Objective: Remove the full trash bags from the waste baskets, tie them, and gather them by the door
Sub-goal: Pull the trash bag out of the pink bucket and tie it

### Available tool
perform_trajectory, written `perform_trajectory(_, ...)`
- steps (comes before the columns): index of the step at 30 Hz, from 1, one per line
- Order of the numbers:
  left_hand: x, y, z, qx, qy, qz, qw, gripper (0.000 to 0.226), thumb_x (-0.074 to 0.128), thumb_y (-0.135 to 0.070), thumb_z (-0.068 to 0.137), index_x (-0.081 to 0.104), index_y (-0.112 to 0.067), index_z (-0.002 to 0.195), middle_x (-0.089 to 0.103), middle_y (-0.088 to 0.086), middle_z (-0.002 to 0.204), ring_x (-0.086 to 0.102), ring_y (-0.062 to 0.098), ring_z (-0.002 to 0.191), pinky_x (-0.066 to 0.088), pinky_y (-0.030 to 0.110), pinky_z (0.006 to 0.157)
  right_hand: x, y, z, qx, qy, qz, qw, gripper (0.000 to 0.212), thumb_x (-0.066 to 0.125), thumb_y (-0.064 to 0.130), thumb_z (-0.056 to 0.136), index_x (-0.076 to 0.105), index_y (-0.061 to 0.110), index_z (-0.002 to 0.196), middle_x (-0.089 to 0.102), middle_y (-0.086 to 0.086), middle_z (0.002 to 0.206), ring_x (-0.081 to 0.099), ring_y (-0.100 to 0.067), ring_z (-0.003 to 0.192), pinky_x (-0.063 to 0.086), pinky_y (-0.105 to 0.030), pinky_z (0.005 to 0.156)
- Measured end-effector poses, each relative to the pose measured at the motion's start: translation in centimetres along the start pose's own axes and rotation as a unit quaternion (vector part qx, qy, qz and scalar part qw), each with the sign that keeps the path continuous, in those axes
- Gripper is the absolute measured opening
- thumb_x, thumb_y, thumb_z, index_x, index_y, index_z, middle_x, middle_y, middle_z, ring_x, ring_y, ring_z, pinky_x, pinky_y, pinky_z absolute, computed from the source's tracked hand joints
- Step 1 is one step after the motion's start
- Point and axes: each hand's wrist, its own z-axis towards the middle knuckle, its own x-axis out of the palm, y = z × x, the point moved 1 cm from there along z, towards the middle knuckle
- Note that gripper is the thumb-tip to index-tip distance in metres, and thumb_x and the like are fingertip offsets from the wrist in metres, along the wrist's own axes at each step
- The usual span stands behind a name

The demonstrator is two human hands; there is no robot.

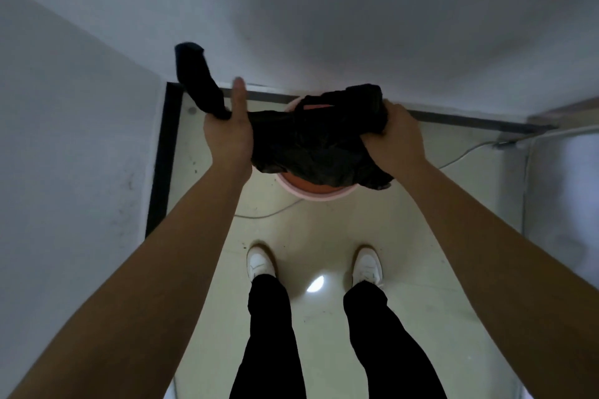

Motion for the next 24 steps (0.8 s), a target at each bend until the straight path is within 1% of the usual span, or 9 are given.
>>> perform_trajectory(3, -2.0, -0.4, -2.2, 0.014, -0.016, 0.018, 1.000, 0.050, 0.064, -0.046, 0.095, 0.052, -0.017, 0.135, 0.061, -0.011, 0.106, 0.062, 0.005, 0.098, 0.053, 0.021, 0.088, -1.5, 3.2, -2.5, 0.032, 0.052, 0.207, 0.976, 0.028, 0.067, 0.024, 0.080, 0.059, 0.016, 0.105, 0.065, -0.010, 0.104, 0.064, -0.020, 0.094, 0.050, -0.032, 0.076)
perform_trajectory(5, -3.7, -0.8, -4.1, -0.008, -0.041, -0.023, 0.999, 0.032, 0.054, -0.047, 0.100, 0.058, -0.024, 0.121, 0.063, -0.011, 0.100, 0.062, 0.003, 0.089, 0.054, 0.020, 0.075, -2.4, 5.3, -4.5, 0.039, 0.045, 0.272, 0.961, 0.039, 0.065, 0.029, 0.079, 0.053, 0.023, 0.116, 0.063, -0.002, 0.113, 0.062, -0.010, 0.102, 0.049, -0.024, 0.087)
perform_trajectory(7, -5.5, -0.9, -5.9, -0.024, -0.060, -0.057, 0.996, 0.042, 0.049, -0.049, 0.101, 0.057, -0.019, 0.128, 0.065, -0.006, 0.105, 0.064, 0.007, 0.092, 0.052, 0.021, 0.070, -3.2, 7.0, -6.4, 0.017, -0.003, 0.305, 0.952, 0.039, 0.061, 0.035, 0.076, 0.055, 0.024, 0.113, 0.064, 0.009, 0.104, 0.061, 0.000, 0.096, 0.050, -0.021, 0.086)
perform_trajectory(12, -10.2, 0.4, -9.0, -0.016, -0.110, -0.059, 0.992, 0.055, 0.044, -0.051, 0.102, 0.055, -0.011, 0.138, 0.066, -0.001, 0.108, 0.065, 0.012, 0.094, 0.055, 0.029, 0.083, -1.6, 10.4, -11.2, 0.026, 0.003, 0.368, 0.930, 0.017, 0.066, 0.034, 0.077, 0.066, 0.031, 0.094, 0.072, 0.001, 0.095, 0.068, -0.021, 0.098, 0.052, -0.051, 0.098)
perform_trajectory(14, -12.1, 1.5, -9.8, -0.007, -0.113, -0.052, 0.992, 0.047, 0.043, -0.050, 0.103, 0.062, -0.010, 0.116, 0.065, -0.001, 0.094, 0.065, 0.012, 0.085, 0.054, 0.031, 0.080, -0.1, 11.4, -13.4, 0.041, 0.008, 0.407, 0.912, 0.015, 0.067, 0.034, 0.077, 0.067, 0.031, 0.093, 0.072, -0.004, 0.097, 0.067, -0.027, 0.101, 0.050, -0.054, 0.100)
perform_trajectory(17, -15.7, 3.4, -10.0, -0.020, -0.094, -0.063, 0.993, 0.043, 0.044, -0.049, 0.103, 0.057, -0.013, 0.085, 0.063, 0.001, 0.079, 0.064, 0.015, 0.074, 0.053, 0.031, 0.072, 2.2, 11.6, -16.7, 0.073, -0.011, 0.421, 0.904, 0.052, 0.072, 0.041, 0.074, 0.063, 0.024, 0.122, 0.069, -0.004, 0.118, 0.064, -0.022, 0.113, 0.049, -0.046, 0.103)
perform_trajectory(20, -19.7, 5.2, -9.5, -0.048, -0.034, -0.133, 0.989, 0.039, 0.043, -0.046, 0.104, 0.059, -0.014, 0.089, 0.072, 0.004, 0.083, 0.070, 0.018, 0.082, 0.055, 0.033, 0.084, 5.1, 10.7, -20.4, 0.136, 0.001, 0.472, 0.871, 0.072, 0.081, 0.037, 0.072, 0.055, 0.015, 0.135, 0.069, -0.006, 0.122, 0.067, -0.024, 0.111, 0.055, -0.041, 0.096)
perform_trajectory(22, -22.5, 6.7, -9.4, -0.063, 0.003, -0.174, 0.983, 0.036, 0.043, -0.044, 0.105, 0.057, -0.014, 0.089, 0.075, 0.006, 0.084, 0.073, 0.021, 0.087, 0.055, 0.038, 0.093, 6.9, 9.8, -23.3, 0.192, -0.008, 0.504, 0.842, 0.051, 0.076, 0.025, 0.082, 0.061, 0.008, 0.128, 0.075, -0.007, 0.105, 0.072, -0.026, 0.099, 0.060, -0.034, 0.079)
perform_trajectory(24, -24.3, 8.1, -9.5, -0.087, 0.051, -0.226, 0.969, 0.032, 0.045, -0.042, 0.105, 0.055, -0.015, 0.090, 0.073, 0.008, 0.077, 0.074, 0.024, 0.084, 0.058, 0.041, 0.089, 8.2, 9.4, -25.8, 0.214, -0.038, 0.527, 0.821, 0.029, 0.069, 0.014, 0.089, 0.066, 0.007, 0.117, 0.077, -0.004, 0.092, 0.074, -0.026, 0.093, 0.058, -0.029, 0.068)
